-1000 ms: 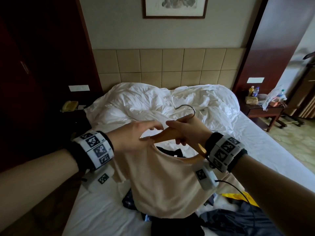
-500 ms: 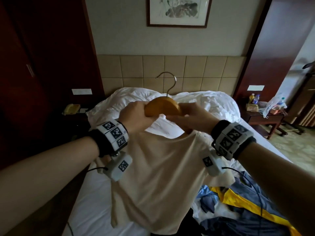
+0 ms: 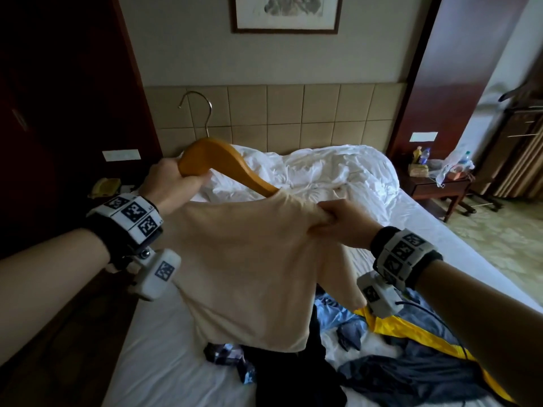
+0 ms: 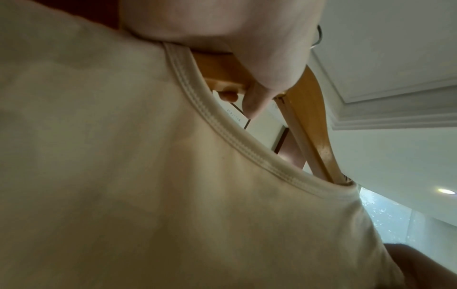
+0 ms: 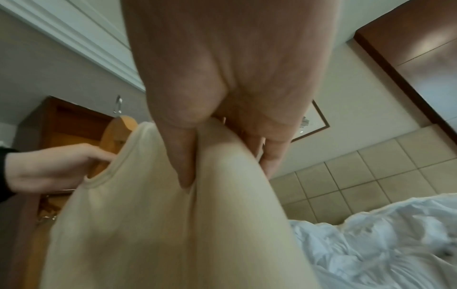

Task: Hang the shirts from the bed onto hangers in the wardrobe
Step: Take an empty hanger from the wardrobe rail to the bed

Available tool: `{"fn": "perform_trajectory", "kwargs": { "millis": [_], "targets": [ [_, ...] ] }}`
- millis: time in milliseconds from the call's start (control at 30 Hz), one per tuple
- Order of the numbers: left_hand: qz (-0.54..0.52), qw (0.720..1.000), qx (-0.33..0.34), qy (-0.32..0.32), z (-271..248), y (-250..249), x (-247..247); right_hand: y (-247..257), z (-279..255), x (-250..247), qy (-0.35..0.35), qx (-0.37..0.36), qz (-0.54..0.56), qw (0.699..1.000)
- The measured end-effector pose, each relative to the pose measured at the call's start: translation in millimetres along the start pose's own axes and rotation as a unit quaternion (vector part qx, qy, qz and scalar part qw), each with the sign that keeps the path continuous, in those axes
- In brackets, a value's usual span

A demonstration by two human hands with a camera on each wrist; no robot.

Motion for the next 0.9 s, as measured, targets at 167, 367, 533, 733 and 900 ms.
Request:
{"fn": "perform_trajectory", "kwargs": {
  "millis": [167, 367, 533, 733, 900],
  "targets": [
    [-0.014, 1.0, -0.005, -0.006, 5, 8, -15, -53, -16, 0, -0.006, 0.073, 0.033, 0.997],
    [-0.02, 1.0, -0.011, -0.006, 9, 12, -19, -97, -41, 17, 0.013, 0.129, -0.051, 0.99],
    [-0.038, 0.999, -0.008, -0.005, 8, 5, -16, -108, -44, 7, -0.031, 0.141, -0.032, 0.989],
    [-0.038, 0.999, -0.012, -0.005, 8, 6, -11, -127, -60, 31, 0.073, 0.197, -0.12, 0.97],
    [-0.05, 0.998, -0.023, -0.013, 12, 12, -11, -138, -74, 36, 0.135, 0.254, -0.141, 0.947]
  ]
}}
Point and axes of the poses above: each hand's wrist, its own z-axis towards the middle knuckle, its own x-axis out of the palm, y = z × x, the point moved 10 cm from there along z, towards the middle knuckle, and after that the axes turned 3 degrees about -x, right-handed, at the moved point
